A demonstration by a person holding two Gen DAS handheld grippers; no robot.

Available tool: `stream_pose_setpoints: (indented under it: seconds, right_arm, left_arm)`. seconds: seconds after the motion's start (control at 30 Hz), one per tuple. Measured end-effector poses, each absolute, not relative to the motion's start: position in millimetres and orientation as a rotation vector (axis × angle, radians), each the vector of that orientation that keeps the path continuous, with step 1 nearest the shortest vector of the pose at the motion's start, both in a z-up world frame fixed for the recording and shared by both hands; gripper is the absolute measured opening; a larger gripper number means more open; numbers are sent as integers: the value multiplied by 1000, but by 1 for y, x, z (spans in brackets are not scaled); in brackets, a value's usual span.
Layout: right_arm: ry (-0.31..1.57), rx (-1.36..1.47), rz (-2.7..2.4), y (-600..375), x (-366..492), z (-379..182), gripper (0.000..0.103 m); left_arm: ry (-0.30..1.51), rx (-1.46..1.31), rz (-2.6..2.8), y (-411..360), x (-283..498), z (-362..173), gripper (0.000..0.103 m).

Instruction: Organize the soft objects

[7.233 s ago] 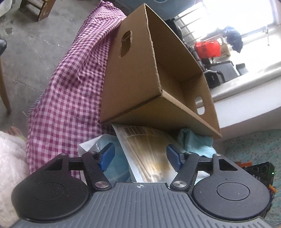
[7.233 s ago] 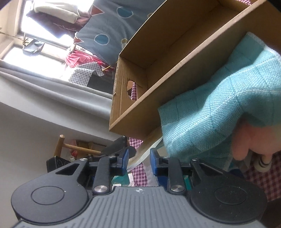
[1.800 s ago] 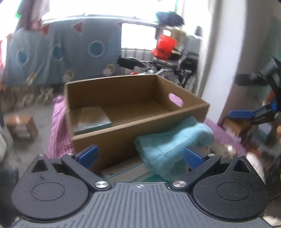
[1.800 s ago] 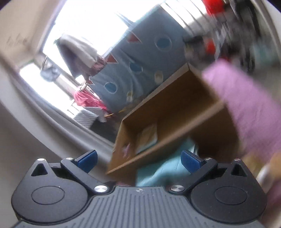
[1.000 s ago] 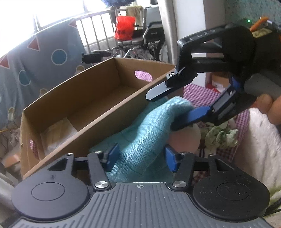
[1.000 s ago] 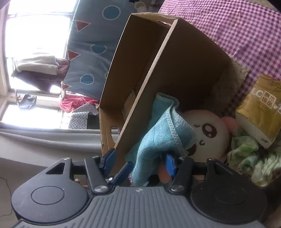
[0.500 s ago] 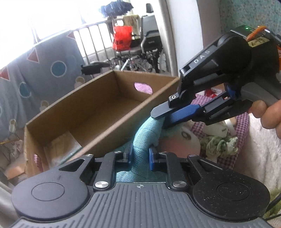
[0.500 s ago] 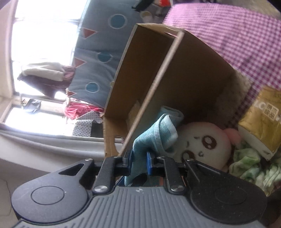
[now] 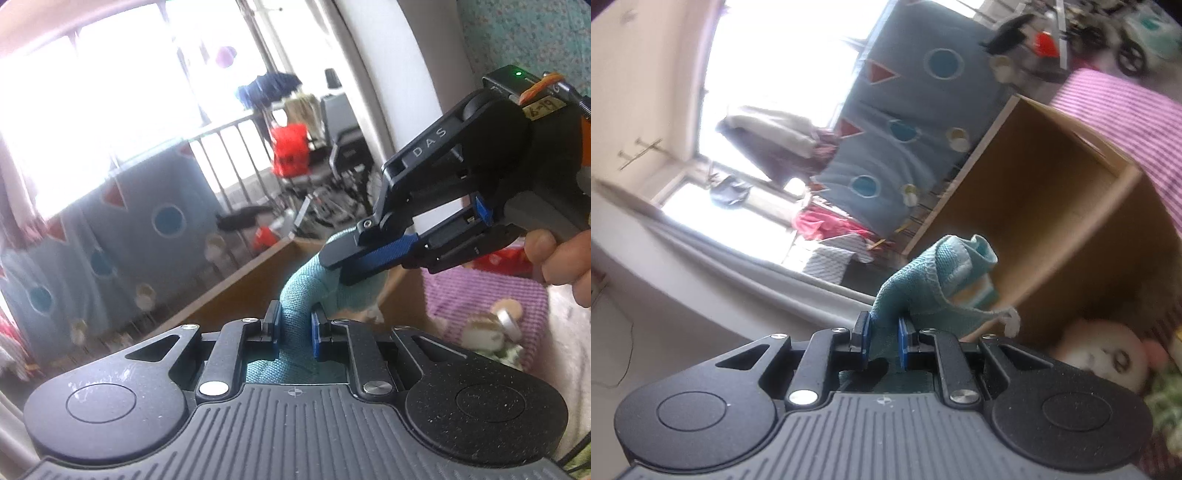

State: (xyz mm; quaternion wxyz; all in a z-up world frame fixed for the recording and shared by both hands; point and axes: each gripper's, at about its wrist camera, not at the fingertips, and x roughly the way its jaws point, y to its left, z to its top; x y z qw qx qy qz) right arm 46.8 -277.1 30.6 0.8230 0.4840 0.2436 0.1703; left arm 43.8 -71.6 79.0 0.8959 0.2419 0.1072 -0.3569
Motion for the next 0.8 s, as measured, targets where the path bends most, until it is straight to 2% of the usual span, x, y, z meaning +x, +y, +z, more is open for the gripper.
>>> stream_pose_setpoints:
  seconds: [0.17, 0.3, 0.57, 0.8]
  right_arm:
    - [546, 999, 443, -273, 80, 44, 16]
    - [642, 966, 493, -265, 128, 44, 16]
    - [946, 916, 538, -250, 234, 8, 16]
    - [1243, 773, 535, -234, 289, -40, 16]
  left_arm:
    - [180, 524, -674, -70, 57, 93, 14]
    - [205, 537, -601, -70, 81, 91, 14]
    - [372, 474, -489, -79, 135, 54, 14]
    - [513, 389, -458, -80, 163, 31, 15]
